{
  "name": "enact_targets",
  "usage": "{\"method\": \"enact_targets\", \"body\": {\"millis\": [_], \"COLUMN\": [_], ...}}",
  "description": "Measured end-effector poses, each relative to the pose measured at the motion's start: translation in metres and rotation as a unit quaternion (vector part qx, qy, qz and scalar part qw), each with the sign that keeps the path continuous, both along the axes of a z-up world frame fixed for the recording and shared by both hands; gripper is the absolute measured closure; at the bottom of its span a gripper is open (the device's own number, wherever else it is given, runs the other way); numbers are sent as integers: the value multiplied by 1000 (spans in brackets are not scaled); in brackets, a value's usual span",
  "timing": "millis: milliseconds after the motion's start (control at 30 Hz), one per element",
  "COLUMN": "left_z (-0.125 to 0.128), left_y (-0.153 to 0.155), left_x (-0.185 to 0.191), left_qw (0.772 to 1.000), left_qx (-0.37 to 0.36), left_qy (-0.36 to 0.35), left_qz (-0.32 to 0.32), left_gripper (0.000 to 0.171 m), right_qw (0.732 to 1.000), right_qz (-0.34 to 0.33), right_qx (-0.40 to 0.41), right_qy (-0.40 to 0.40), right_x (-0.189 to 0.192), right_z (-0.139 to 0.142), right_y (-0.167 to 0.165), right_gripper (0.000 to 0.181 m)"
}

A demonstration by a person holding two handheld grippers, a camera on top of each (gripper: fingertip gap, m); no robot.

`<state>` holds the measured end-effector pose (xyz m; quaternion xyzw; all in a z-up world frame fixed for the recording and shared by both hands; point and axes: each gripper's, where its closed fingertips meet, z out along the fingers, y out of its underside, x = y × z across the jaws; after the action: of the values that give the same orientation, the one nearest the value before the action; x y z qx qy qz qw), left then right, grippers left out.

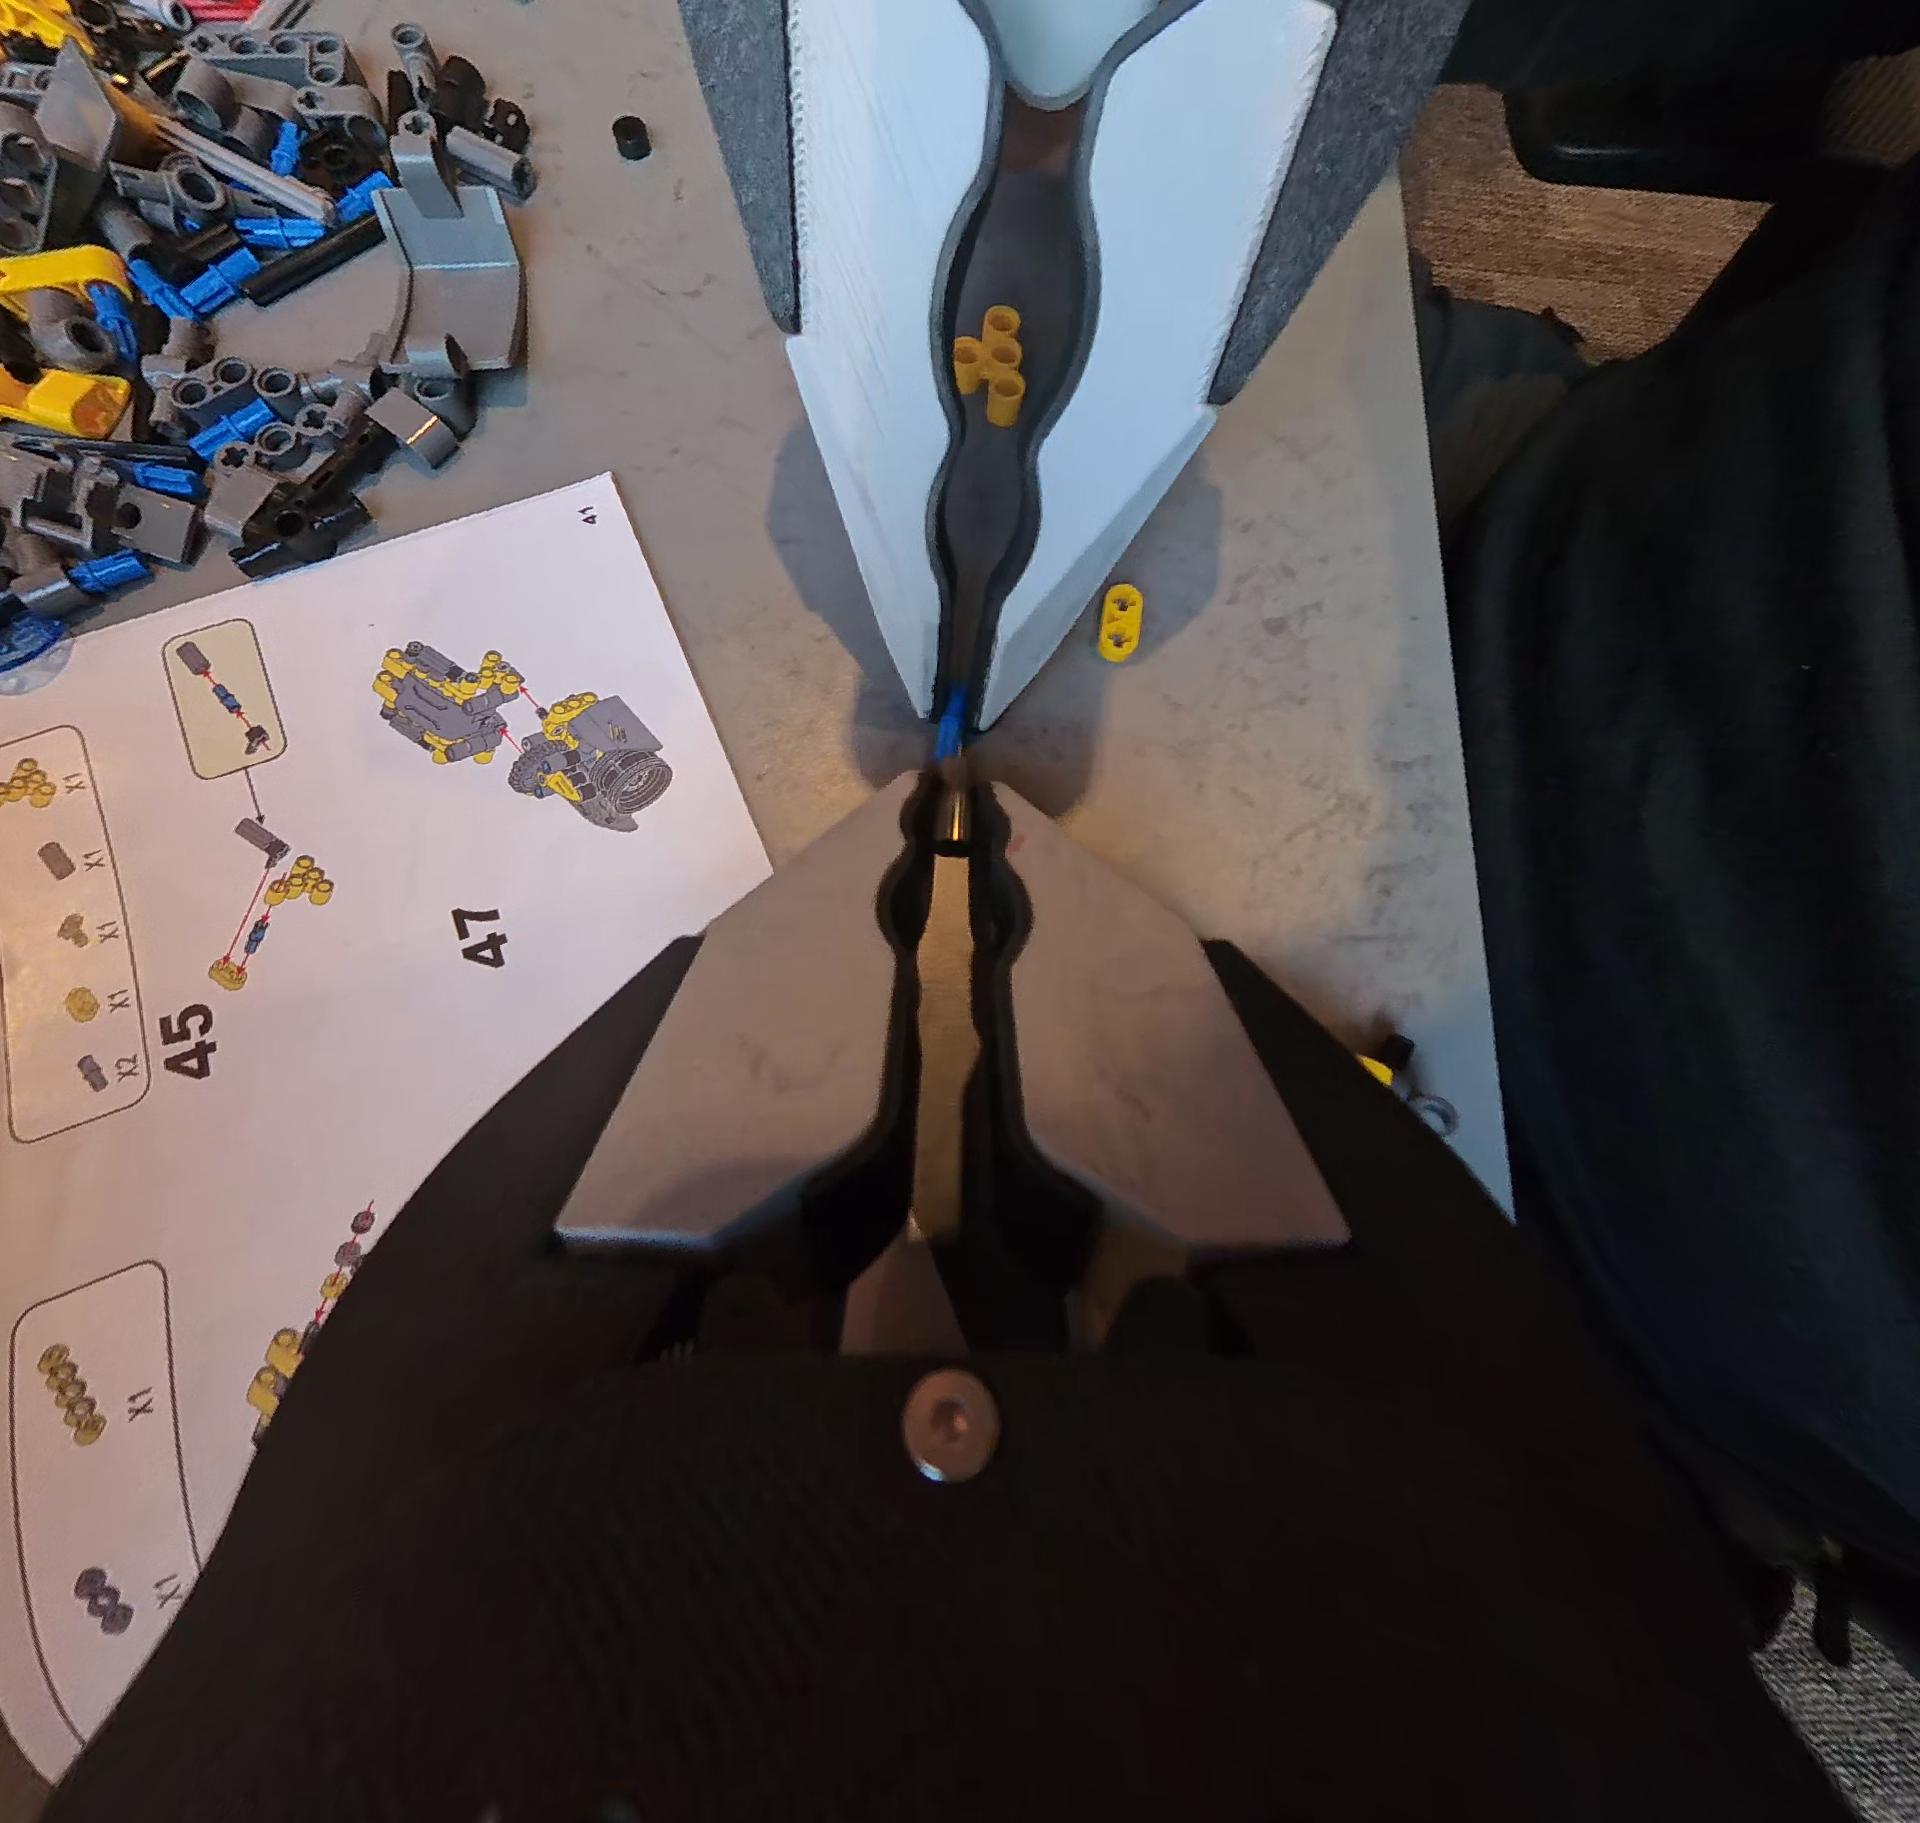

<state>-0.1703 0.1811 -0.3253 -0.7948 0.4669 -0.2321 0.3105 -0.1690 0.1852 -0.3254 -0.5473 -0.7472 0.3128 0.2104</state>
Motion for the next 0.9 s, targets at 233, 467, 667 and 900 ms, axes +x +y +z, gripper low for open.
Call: {"method": "enact_targets", "body": {"millis": [233, 467, 667, 900], "left_z": [0, 0, 0, 0], "left_y": [-2, -3, -4, -6], "left_x": [1, 2, 3, 6], "left_qw": [1000, 1000, 999, 998], "left_qx": [2, 12, 35, 44], "left_qy": [2, 6, 17, 19], "left_qz": [-8, -16, -25, -35], "left_gripper": [168, 169, 168, 168], "right_qw": [1000, 996, 989, 989], "right_qz": [5, -13, 8, 13], "right_qx": [-6, -74, -108, -144], "right_qy": [-8, -50, -98, -40], "right_x": [1, 2, 4, -6], "right_z": [0, 0, 0, 24], "right_y": [-3, -4, -7, -16], "right_gripper": [178, 178, 179, 181]}}
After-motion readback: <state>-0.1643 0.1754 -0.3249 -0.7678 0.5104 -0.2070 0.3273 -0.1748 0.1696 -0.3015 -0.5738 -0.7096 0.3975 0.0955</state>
